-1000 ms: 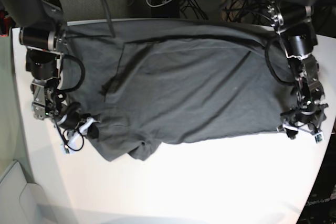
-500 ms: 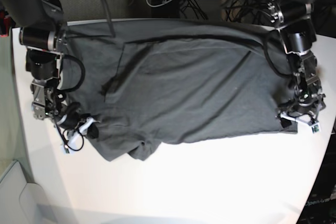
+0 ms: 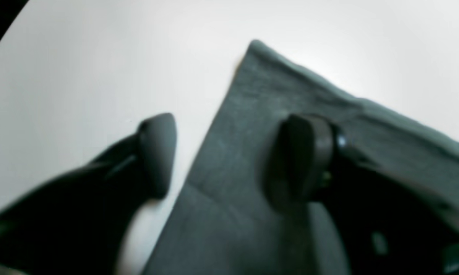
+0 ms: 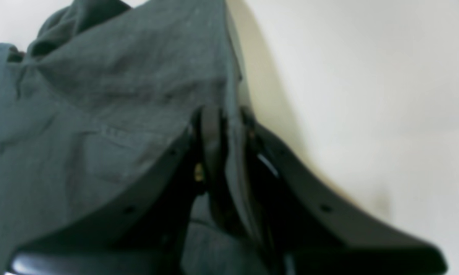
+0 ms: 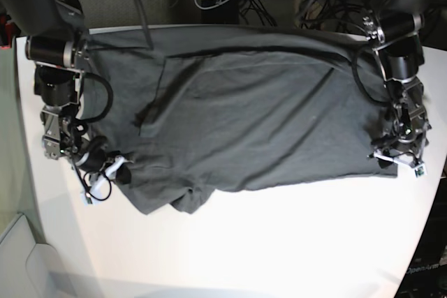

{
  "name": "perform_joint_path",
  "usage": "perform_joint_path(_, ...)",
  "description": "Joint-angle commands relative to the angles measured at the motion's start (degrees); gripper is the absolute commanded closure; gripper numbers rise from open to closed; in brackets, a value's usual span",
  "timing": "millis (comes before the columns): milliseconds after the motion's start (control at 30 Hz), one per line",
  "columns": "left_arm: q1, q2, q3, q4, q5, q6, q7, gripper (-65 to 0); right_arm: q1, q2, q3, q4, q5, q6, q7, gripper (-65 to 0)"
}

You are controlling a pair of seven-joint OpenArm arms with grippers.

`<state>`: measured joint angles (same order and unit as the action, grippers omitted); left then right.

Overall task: Layout the t-shirt on the table in an organized manner, then fold the t-shirt properly
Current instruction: 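Grasp the shirt corners with both grippers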

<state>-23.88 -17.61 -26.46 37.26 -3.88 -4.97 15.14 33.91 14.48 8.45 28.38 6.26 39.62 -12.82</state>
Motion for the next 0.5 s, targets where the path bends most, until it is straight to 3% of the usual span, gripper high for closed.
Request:
perform_joint_path(0, -1.4, -0.6, 0.0, 0.5, -0.1, -0.3, 0.4, -33.9, 1.7, 0.8, 0.1, 1.0, 0.7, 0.4, 1.3, -6.0)
perform_joint_path(100, -1.4, -0.6, 0.0, 1.0, -0.1, -0.3, 0.4, -23.5, 1.7, 0.8, 0.1, 1.0, 0.7, 0.4, 1.4, -6.0)
perform_joint_path(267, -1.4, -0.7, 0.0, 1.3, -0.1, -0.3, 0.4, -20.2, 1.7, 0.8, 0.2, 1.2, 0.9, 0.4, 1.5, -5.9)
perform_joint_path(467, -0.5, 0.1, 0.0, 6.6, -0.6, 0.0, 0.6, -3.7, -0.3, 0.5, 0.7, 8.3, 1.0, 0.4, 0.9, -5.9)
